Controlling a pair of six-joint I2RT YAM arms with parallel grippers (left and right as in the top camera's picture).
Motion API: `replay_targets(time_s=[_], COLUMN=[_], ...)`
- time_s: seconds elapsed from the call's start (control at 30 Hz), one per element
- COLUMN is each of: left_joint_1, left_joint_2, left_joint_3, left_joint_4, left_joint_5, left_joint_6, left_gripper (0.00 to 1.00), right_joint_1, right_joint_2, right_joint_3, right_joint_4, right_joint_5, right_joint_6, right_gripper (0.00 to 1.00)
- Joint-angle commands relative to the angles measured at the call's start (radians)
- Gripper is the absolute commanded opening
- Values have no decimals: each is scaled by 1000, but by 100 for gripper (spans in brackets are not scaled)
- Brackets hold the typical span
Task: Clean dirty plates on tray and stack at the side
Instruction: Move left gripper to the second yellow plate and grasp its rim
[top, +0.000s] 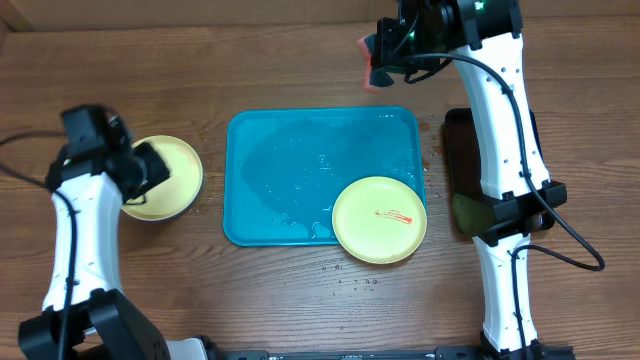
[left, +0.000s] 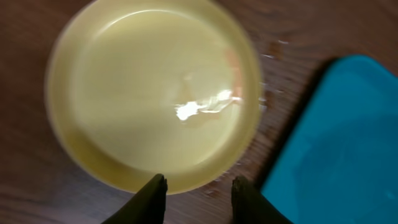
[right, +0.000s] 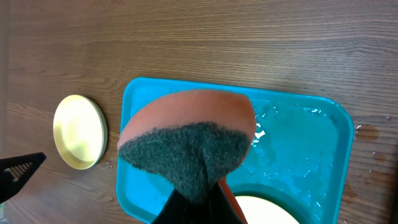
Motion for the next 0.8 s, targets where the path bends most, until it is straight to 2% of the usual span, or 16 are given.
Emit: replay_targets(time_s=[0.0, 0.13, 0.3, 0.4, 0.6, 0.77], left_joint_1=[-111, -270, -483, -577, -715, -768], left_joint_2=[-25, -13, 58, 133, 255, 319], left_joint_3=[33, 32, 32, 35, 76, 93], left_joint_4=[-18, -19, 2, 16, 5, -2], left_joint_5=[190, 242, 249, 317, 269, 269], left_joint_6=[76, 106, 220, 303, 367, 370], left_gripper=[39, 44, 50, 54, 61, 61], right_joint_1=[-8, -8, -8, -8, -8, -7], right_joint_2=[-16, -16, -16, -16, -16, -16], right_joint_3=[26, 26, 26, 26, 26, 26], right_joint_4=[3, 3, 3, 3, 3, 3], right_joint_5=[-2, -2, -2, -2, -2, -2], right_joint_6=[0, 0, 0, 0, 0, 0], right_gripper=[4, 4, 4, 4, 4, 4])
